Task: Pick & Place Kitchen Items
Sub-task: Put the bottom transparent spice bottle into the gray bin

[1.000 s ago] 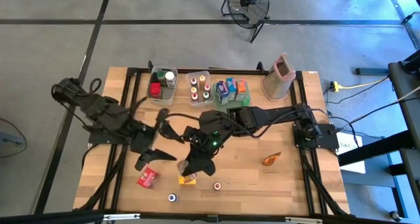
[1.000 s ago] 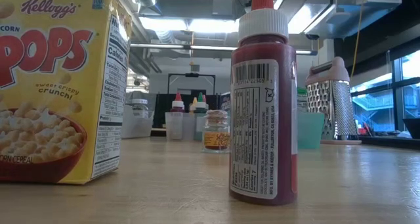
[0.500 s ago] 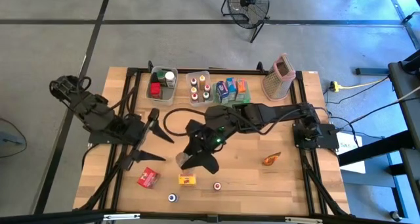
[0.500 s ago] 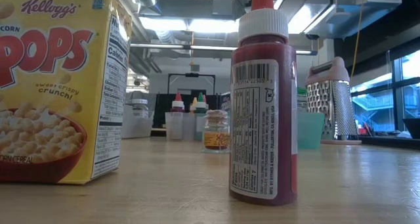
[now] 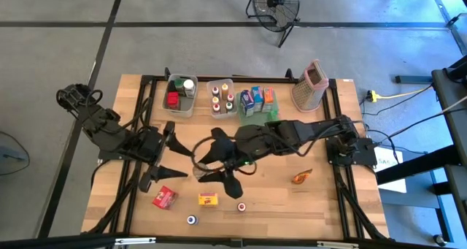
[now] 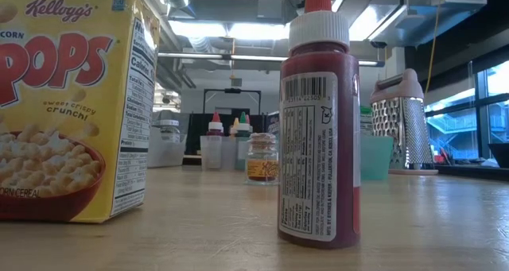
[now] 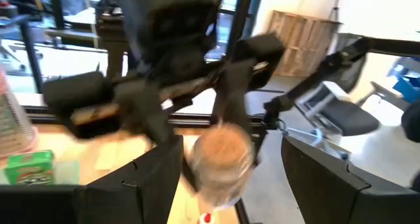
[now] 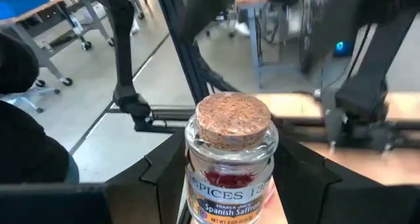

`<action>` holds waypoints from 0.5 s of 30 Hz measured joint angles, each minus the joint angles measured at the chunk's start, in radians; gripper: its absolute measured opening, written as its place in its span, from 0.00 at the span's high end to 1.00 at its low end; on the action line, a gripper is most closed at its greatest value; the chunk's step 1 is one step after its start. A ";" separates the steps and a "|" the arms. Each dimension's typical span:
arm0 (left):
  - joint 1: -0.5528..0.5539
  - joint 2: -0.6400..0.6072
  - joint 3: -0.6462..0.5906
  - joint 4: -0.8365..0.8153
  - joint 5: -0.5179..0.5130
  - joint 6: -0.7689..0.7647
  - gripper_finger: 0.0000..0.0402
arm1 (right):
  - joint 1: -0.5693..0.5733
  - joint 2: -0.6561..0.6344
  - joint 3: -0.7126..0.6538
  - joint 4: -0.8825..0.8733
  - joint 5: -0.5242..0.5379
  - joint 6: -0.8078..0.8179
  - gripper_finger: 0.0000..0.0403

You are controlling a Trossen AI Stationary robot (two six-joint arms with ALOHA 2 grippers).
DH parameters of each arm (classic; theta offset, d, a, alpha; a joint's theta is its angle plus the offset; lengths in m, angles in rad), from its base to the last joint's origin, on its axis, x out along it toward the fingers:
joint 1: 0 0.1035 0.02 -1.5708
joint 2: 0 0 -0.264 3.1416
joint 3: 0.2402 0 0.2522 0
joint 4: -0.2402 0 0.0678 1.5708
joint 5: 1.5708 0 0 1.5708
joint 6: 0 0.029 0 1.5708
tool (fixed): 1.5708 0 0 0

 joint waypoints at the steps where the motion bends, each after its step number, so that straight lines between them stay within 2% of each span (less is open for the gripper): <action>1: 0.000 0.000 0.000 0.000 -0.013 0.000 0.37 | 0.002 -0.006 0.000 0.010 0.015 -0.018 0.53; 6: 0.000 0.000 0.000 -0.020 -0.036 0.000 0.37 | 0.013 -0.046 0.002 0.003 0.085 -0.094 0.53; 15: 0.001 0.037 0.000 -0.063 -0.042 -0.023 0.37 | -0.002 -0.070 0.002 0.072 0.103 -0.150 0.53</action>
